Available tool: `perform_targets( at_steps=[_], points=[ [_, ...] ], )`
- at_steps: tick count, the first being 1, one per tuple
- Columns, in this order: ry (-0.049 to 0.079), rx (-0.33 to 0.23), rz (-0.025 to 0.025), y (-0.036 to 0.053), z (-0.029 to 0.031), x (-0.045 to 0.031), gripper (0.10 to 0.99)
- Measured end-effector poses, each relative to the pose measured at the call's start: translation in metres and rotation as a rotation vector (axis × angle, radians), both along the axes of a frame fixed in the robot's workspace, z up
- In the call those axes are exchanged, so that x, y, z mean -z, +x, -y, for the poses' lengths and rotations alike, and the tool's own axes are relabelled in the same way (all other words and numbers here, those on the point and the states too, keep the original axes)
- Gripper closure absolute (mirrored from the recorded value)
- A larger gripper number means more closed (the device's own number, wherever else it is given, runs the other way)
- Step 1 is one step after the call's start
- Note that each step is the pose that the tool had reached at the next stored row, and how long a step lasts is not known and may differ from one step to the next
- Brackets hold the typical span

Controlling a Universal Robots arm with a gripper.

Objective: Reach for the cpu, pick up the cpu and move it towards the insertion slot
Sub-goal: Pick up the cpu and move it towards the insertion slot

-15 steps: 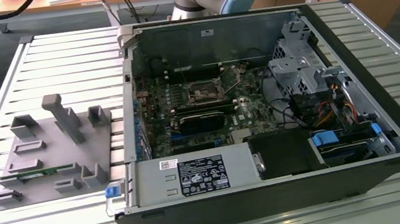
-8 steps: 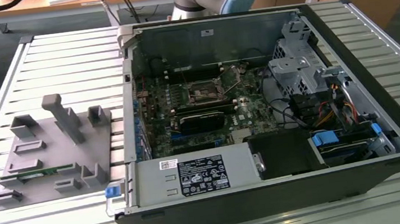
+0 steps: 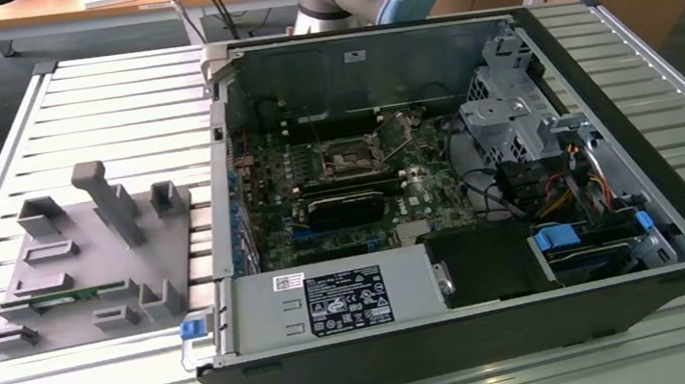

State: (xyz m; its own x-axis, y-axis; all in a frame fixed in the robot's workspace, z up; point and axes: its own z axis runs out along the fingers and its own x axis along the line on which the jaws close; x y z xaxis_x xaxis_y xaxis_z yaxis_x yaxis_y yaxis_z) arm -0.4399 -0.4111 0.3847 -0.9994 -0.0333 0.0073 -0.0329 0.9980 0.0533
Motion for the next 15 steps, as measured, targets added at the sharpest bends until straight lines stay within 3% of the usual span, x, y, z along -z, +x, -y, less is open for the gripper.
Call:
perform_targets(
  at_steps=[9,15],
  points=[
    [0.000,0.000,-0.0001,0.0000,-0.0004,-0.0110,0.541],
    [0.000,0.000,0.0000,0.0000,-0.0008,-0.0283,0.541]
  ],
)
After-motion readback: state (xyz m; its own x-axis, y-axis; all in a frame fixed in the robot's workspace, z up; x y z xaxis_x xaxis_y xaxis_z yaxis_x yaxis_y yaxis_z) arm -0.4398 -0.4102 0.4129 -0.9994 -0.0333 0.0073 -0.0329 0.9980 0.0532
